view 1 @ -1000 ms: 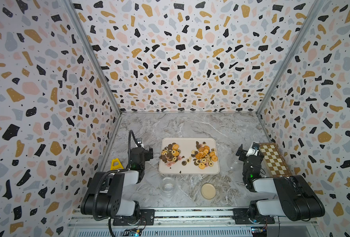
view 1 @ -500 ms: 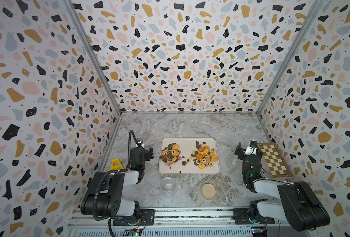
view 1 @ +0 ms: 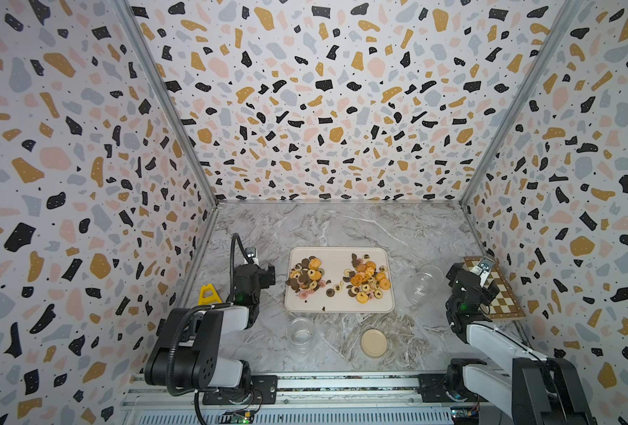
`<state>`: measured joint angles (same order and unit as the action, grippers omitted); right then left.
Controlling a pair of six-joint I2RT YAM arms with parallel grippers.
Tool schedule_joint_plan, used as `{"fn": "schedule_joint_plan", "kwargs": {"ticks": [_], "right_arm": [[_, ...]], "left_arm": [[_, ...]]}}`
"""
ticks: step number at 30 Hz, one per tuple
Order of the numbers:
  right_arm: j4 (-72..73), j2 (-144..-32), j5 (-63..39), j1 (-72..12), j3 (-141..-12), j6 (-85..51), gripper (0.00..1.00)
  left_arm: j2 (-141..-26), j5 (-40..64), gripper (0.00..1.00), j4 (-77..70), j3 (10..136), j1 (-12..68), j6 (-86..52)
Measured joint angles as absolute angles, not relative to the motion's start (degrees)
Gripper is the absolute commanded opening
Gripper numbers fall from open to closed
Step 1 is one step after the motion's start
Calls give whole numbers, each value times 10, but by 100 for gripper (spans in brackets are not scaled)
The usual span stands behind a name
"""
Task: Pour the cookies out of the jar
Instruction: Reset both arms
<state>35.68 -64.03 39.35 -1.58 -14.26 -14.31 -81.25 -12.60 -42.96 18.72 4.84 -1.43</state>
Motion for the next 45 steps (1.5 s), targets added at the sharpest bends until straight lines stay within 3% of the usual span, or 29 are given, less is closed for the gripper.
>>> {"fn": "schedule_joint_plan", "kwargs": {"ticks": [8,21,27,34,45], "right_arm": [[330,-648,314,-49,-149,-138,100],[338,-689,276,-105,-170,-126,100],[474,-714,304,-105,-128,-79,99],[596,-831,192,-77,-130,-36,99],[681,-848,107,-52,-116,-24,99]], "left_arm": [[-813,-126,99,-430,187,48,-14],[-813,-125,99,-430,187,48,-12],[-813,-125,99,-430,187,48,-12],[-813,-125,99,-430,187,48,-12],[-813,-125,99,-430,187,48,-12]]}}
